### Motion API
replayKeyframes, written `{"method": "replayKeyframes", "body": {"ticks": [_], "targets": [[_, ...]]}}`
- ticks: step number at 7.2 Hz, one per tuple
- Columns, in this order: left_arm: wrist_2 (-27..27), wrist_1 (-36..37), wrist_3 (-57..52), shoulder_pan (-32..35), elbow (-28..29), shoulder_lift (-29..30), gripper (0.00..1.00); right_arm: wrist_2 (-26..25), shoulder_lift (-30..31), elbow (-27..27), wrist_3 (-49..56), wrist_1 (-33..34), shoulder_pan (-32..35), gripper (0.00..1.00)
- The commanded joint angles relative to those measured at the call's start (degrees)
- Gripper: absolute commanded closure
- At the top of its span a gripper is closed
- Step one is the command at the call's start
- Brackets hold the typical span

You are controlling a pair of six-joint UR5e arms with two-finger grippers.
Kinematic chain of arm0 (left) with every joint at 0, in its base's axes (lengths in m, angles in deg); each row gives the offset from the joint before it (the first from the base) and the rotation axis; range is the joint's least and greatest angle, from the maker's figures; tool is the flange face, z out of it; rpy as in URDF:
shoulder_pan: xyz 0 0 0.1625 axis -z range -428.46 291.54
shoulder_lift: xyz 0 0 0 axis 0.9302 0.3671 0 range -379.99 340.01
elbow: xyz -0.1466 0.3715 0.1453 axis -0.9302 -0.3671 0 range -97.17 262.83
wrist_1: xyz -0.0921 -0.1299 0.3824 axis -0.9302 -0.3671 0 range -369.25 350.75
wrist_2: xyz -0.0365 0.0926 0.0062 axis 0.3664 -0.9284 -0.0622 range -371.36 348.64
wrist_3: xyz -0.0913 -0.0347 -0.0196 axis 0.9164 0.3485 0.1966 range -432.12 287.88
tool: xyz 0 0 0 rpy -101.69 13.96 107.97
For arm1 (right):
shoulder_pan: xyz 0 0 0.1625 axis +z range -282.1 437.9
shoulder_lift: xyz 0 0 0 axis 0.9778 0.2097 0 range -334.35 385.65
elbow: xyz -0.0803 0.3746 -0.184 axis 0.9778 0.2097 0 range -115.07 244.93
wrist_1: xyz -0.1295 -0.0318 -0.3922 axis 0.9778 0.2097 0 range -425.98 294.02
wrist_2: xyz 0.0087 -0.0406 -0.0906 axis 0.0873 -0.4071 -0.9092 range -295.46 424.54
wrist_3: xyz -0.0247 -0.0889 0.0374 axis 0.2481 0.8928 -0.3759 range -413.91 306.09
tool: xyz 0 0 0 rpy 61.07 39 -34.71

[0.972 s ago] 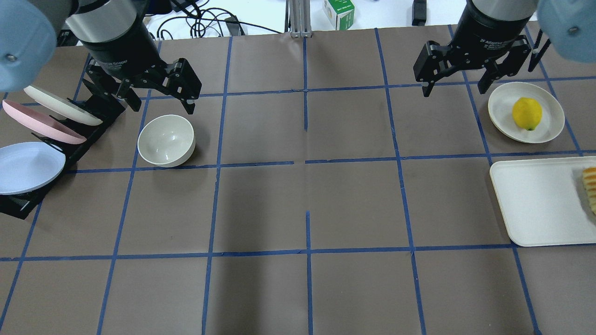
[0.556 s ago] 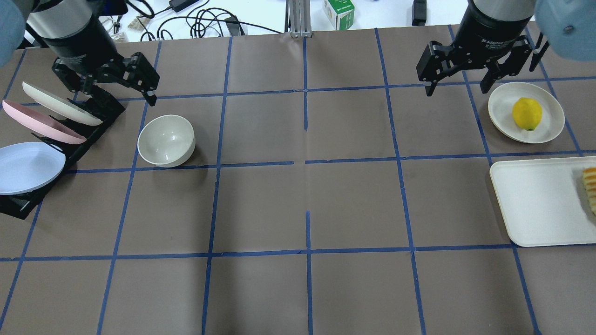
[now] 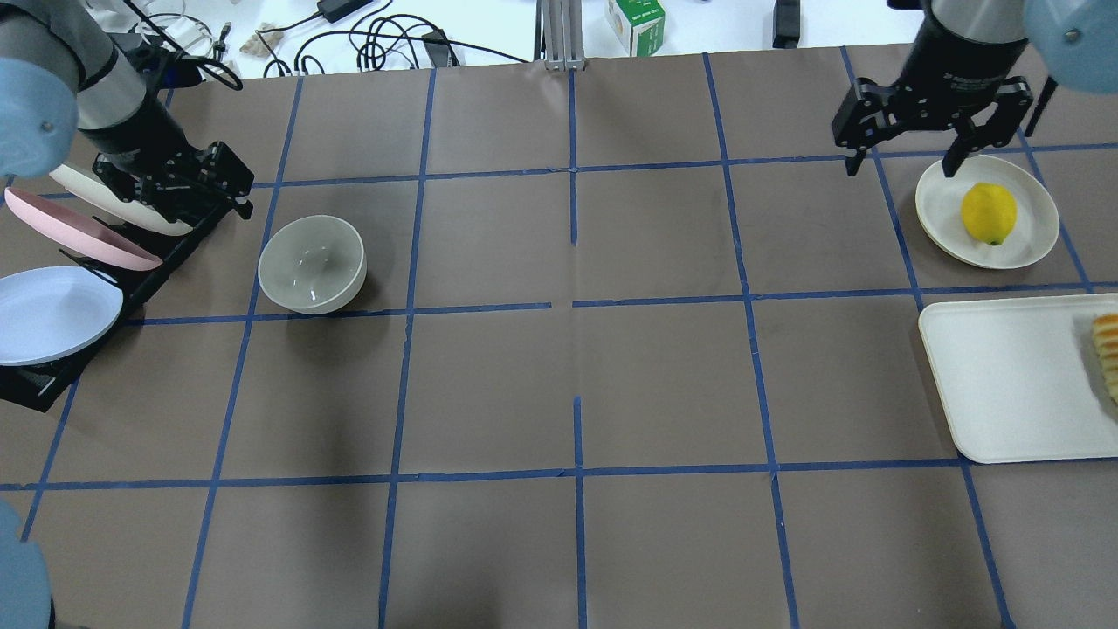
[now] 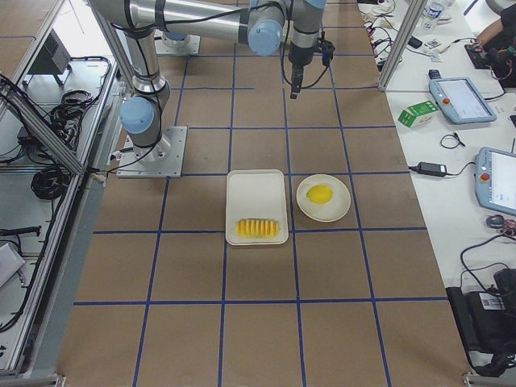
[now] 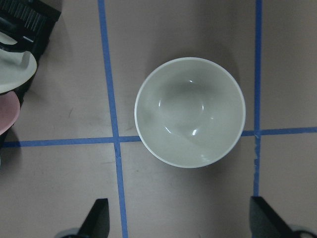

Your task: Place bowl and put lemon in it

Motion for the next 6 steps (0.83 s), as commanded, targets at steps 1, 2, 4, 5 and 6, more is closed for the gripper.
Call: {"method": "replayKeyframes", "body": {"ticks": [1, 2, 4, 5, 6], "targets": [[0.1, 10.0, 0.3, -1.0, -5.2, 4.7, 0.00, -1.0, -4.6, -0.1, 12.0, 6.8, -8.1, 0.00], [0.2, 11.0, -0.7, -1.0, -5.4, 6.6, 0.00, -0.9, -7.5, -0.1, 13.3, 13.0, -10.0, 0.00], [3.2, 13.0, -0.8, -1.0, -6.3, 9.0, 0.00, -0.6, -12.4, -0.1, 18.4, 16.0, -14.7, 0.00], [3.2, 14.7, -0.3, -0.9, -6.9, 9.3, 0.00, -0.7, -15.7, 0.2, 18.6, 16.5, -16.4, 0.00], [3.2, 15.9, -0.5, -0.8, -7.1, 9.2, 0.00, -0.6, -18.0, 0.7, 18.2, 18.9, -16.8, 0.00]]}}
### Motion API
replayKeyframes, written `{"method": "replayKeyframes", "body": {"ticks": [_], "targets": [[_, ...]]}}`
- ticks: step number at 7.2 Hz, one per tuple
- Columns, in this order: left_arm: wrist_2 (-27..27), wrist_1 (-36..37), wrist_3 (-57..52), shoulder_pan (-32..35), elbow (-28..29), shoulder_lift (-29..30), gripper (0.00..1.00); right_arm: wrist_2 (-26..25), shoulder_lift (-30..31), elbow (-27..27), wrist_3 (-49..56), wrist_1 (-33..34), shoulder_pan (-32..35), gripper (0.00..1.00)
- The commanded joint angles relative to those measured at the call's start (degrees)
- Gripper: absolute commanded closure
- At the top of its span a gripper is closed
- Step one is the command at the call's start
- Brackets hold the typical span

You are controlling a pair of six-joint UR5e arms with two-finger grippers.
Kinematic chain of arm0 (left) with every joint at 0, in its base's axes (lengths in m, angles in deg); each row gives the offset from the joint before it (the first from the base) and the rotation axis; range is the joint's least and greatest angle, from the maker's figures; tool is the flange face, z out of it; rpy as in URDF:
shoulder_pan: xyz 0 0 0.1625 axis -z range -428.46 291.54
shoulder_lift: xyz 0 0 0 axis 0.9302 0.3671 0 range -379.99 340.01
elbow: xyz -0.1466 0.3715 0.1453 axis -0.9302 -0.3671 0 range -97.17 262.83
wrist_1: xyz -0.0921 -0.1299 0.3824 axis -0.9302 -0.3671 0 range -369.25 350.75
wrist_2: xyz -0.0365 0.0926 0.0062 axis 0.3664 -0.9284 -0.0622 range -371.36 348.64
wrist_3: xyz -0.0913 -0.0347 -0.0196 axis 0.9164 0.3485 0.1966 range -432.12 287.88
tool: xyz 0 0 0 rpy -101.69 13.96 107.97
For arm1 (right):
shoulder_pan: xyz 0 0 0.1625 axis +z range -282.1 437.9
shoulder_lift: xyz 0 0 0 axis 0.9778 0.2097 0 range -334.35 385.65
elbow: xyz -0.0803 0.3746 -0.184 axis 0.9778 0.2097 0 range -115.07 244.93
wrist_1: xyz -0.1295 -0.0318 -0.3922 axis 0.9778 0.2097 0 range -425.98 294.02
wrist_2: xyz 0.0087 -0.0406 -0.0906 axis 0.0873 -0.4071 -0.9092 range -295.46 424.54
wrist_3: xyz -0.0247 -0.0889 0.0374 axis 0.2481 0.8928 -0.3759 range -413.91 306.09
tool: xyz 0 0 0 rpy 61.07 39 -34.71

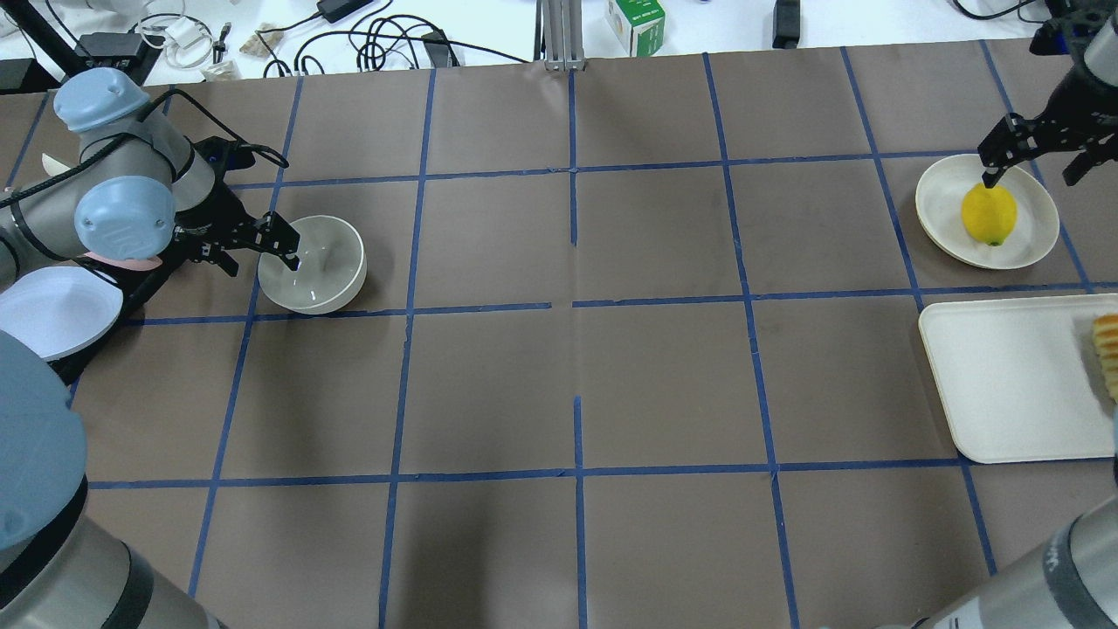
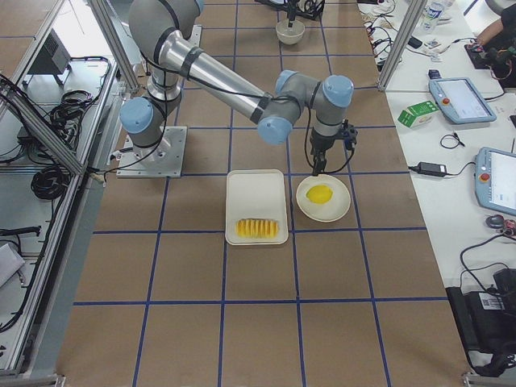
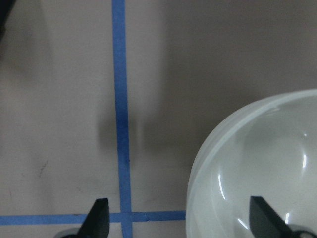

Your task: Place bowl and put lemon in it

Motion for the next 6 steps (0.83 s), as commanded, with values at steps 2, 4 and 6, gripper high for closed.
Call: {"method": "replayKeyframes", "body": {"ticks": [2, 4, 6], "targets": [[0.3, 3.0, 0.0, 0.2, -2.1, 0.6, 0.22, 0.1, -7.6, 0.9, -0.3, 7.6, -1.3, 0.00], [0.3, 3.1, 0.5, 0.2, -2.9, 0.5, 0.70, 0.0, -10.2, 1.6, -4.4, 8.0, -1.3, 0.00], [0.2, 3.1, -0.1, -0.2, -3.1, -0.1, 1.00, 0.0, -11.1, 1.6, -5.0, 8.1, -1.3, 0.03]]}}
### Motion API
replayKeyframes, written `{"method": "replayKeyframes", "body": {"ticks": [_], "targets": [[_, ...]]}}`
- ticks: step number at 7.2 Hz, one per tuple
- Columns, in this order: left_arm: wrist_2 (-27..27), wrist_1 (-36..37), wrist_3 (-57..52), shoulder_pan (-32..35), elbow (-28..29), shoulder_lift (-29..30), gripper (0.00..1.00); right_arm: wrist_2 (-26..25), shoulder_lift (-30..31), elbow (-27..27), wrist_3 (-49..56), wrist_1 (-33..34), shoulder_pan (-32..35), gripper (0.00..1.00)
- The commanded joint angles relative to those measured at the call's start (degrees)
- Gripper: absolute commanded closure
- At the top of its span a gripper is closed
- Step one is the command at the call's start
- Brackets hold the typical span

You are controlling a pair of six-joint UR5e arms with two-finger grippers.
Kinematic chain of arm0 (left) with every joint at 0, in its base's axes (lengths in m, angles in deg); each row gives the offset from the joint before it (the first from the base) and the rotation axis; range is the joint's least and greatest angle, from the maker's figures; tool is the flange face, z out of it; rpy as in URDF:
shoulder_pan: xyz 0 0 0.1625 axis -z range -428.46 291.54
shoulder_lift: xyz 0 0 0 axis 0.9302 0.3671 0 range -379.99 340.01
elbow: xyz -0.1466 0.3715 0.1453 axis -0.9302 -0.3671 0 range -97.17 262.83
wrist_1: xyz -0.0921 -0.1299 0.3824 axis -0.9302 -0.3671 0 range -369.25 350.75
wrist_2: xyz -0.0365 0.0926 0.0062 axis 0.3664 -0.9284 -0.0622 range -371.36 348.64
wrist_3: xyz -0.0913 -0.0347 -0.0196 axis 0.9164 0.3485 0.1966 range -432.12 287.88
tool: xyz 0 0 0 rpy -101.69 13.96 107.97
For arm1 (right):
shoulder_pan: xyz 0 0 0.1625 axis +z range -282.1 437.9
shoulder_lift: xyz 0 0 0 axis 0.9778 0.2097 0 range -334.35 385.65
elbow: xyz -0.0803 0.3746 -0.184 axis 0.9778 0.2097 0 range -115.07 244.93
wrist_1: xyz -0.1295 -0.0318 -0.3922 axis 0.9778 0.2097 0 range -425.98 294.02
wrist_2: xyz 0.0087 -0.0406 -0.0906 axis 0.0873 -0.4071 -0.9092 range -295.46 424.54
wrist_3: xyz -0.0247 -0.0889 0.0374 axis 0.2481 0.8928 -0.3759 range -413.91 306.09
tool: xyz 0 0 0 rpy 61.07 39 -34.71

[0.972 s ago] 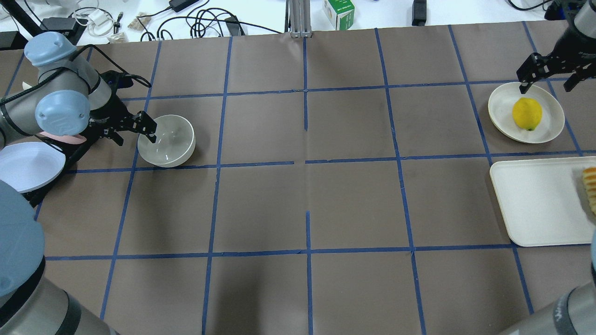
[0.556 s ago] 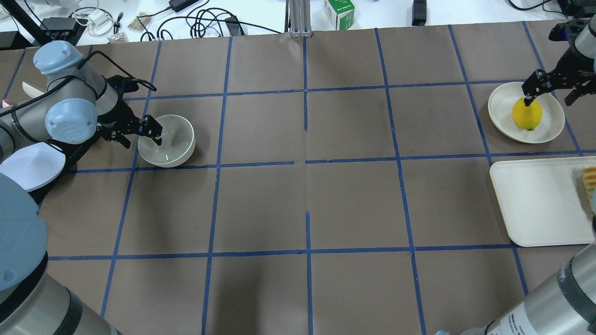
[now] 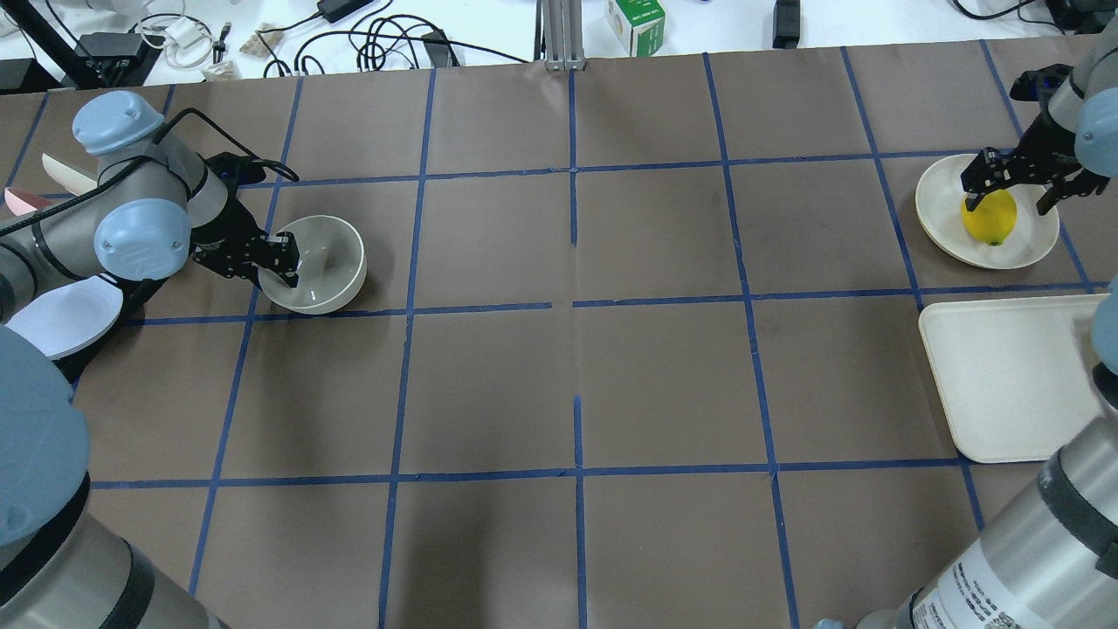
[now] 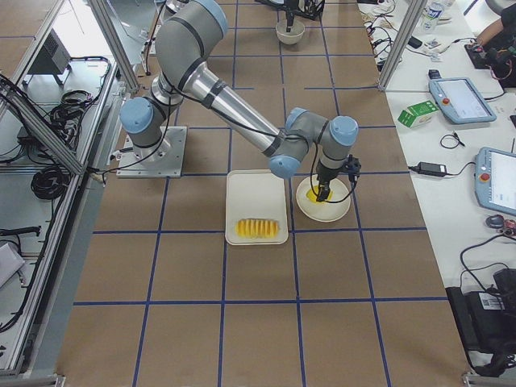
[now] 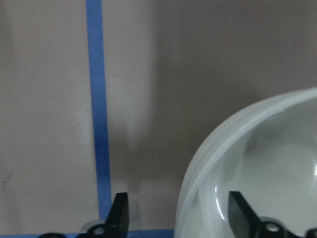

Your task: Place bowl and put lemon in it

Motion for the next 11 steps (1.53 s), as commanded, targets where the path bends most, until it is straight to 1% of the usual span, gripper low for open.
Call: {"method": "replayKeyframes", "body": {"ticks": [1, 2, 3, 4, 5, 6, 7, 8, 9, 10, 11], "targets": [[0.0, -0.7, -0.4, -0.3, -0.2, -1.3, 1.00, -0.1, -1.9, 0.2, -0.5, -0.1, 0.0, 0.06], [0.2, -0.7, -0.3, -0.3, -0.1, -1.4, 1.00, -0.2, -2.2, 0.2, -0.2, -0.1, 0.0, 0.11], [0.1, -1.2, 0.3, 0.0, 0.4, -1.9, 1.00, -0.6, -2.0, 0.3, -0.1, -0.6, 0.0, 0.49], [0.9, -7.5, 0.3, 0.6, 1.8, -5.1, 1.00, -0.8, -1.8, 0.3, 0.3, -0.9, 0.0, 0.76], [2.4, -11.4, 2.2, 2.3, 2.3, -7.9, 1.00, -0.9, -1.4, 1.2, 0.3, -1.5, 0.0, 0.98], [6.6, -11.8, 4.7, 7.3, 2.0, -9.7, 1.00, -1.1, -0.1, 3.1, 0.3, -5.2, 0.1, 1.00], [8.4, -11.2, 10.6, 12.6, 1.9, -10.1, 1.00, -1.1, 2.0, 5.9, 0.2, -11.5, 0.3, 1.00], [8.3, -10.3, 13.9, 18.0, 1.9, -8.4, 1.00, -0.5, 3.7, 8.6, 0.2, -17.8, 0.8, 1.00], [10.8, -4.5, 19.4, 22.3, 1.5, -7.1, 1.00, -0.3, 5.1, 10.5, -0.5, -22.1, 2.2, 1.00], [13.2, -1.9, 26.9, 25.3, 0.9, -5.3, 1.00, -0.3, 7.0, 11.2, -0.6, -24.5, 4.5, 1.00], [13.2, 3.0, 29.1, 28.1, 0.5, -3.3, 1.00, -0.3, 9.0, 11.3, -2.1, -27.4, 6.6, 1.00]]}}
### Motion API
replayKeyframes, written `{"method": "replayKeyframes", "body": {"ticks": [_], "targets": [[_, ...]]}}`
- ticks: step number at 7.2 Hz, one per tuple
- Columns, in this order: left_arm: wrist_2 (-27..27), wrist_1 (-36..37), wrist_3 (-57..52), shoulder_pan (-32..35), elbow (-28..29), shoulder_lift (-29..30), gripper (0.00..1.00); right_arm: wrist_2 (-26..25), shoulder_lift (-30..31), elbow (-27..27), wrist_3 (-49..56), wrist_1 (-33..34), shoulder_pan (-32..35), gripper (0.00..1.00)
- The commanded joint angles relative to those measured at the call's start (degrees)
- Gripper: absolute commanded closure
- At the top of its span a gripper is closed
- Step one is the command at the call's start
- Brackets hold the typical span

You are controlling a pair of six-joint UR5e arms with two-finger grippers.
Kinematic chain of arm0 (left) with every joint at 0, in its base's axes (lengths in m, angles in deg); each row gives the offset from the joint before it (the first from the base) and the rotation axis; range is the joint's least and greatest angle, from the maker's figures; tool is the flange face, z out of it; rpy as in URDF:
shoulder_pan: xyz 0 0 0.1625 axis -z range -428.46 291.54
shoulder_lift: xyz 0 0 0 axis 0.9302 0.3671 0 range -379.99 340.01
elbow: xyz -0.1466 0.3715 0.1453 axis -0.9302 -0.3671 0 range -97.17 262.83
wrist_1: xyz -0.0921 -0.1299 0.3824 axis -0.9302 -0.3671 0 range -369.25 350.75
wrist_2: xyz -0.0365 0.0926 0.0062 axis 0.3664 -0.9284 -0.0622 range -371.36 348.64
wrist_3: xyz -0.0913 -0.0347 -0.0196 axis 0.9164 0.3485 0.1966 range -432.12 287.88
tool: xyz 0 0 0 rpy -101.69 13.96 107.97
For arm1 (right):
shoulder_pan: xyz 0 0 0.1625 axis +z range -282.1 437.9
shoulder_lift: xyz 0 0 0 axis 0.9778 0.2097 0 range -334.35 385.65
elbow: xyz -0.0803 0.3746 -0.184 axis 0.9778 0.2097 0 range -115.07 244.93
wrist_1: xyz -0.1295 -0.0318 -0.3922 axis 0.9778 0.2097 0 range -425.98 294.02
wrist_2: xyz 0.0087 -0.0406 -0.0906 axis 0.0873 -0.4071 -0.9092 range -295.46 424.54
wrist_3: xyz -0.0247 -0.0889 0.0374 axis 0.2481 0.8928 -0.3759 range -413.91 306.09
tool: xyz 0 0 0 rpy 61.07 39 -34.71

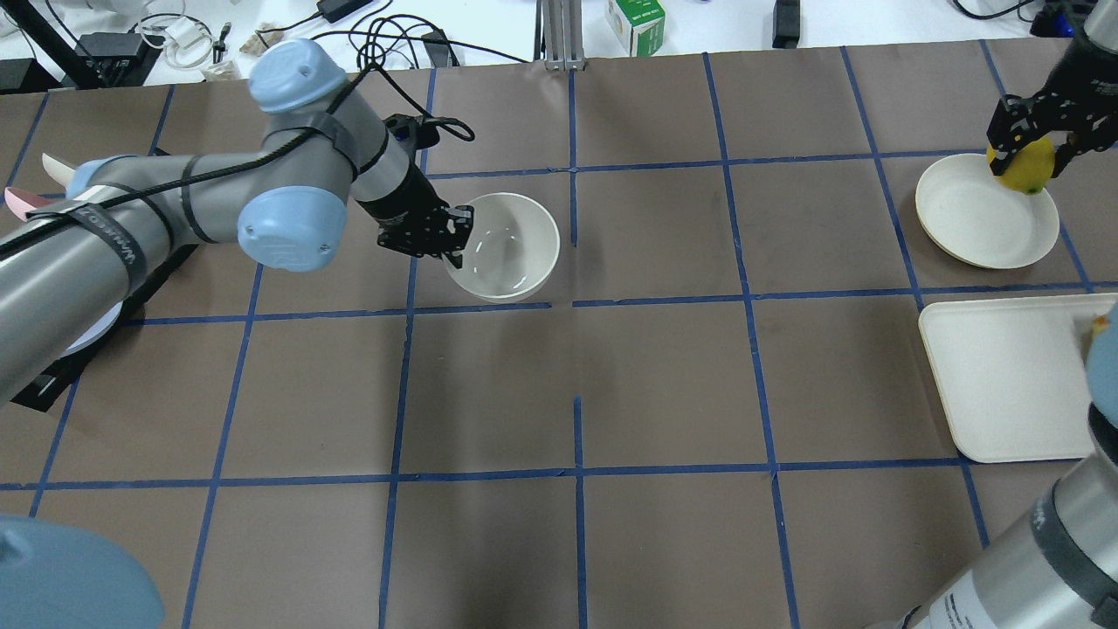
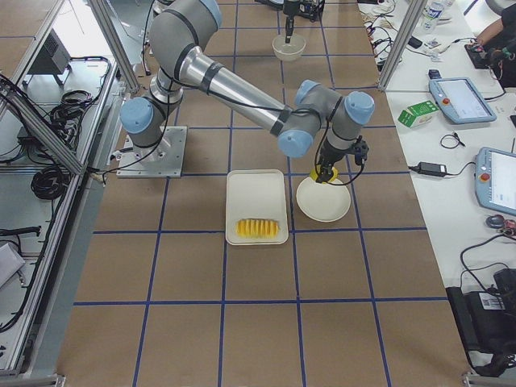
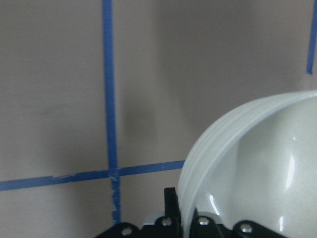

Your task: Place bowl and put lemon in it

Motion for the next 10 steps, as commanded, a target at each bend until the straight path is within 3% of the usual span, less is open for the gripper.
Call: {"method": "replayKeyframes", "body": {"ticks": [1, 4, 5, 6, 7, 8, 9, 10], "targets": [[0.7, 8.3, 5.7, 5.6, -1.5, 4.2, 1.00, 0.1, 3.6, 0.6, -4.5, -5.9, 4.8, 1.00], [0.6, 10.5, 4.6, 5.8, -3.1, 4.8, 1.00, 5.2, 7.4, 0.1, -12.3, -10.7, 11.4, 1.00], [-1.0, 10.6, 4.6, 5.7, -2.6, 5.0, 0.88, 5.9, 8.0, 0.1, -12.5, -11.9, 14.3, 1.00], [-4.4, 10.7, 4.5, 5.6, -3.0, 4.9, 0.39, 6.1, 8.0, 0.0, -16.3, -13.9, 17.3, 1.00], [-4.7, 10.6, 4.5, 5.6, -2.3, 4.9, 0.19, 6.2, 7.9, 0.1, -19.4, -13.4, 21.5, 1.00], [-4.6, 8.3, 3.5, 3.5, -0.4, 2.3, 0.07, 6.3, 7.5, 0.1, -22.7, -13.1, 24.9, 1.00], [-5.2, 0.2, -0.2, 0.9, 2.2, -0.8, 0.06, 7.4, 7.5, 0.1, -25.2, -13.1, 27.1, 1.00], [-10.5, -7.8, -7.5, -1.3, 4.2, -4.3, 0.06, 10.1, 7.3, 0.1, -28.6, -11.6, 29.3, 1.00]]}}
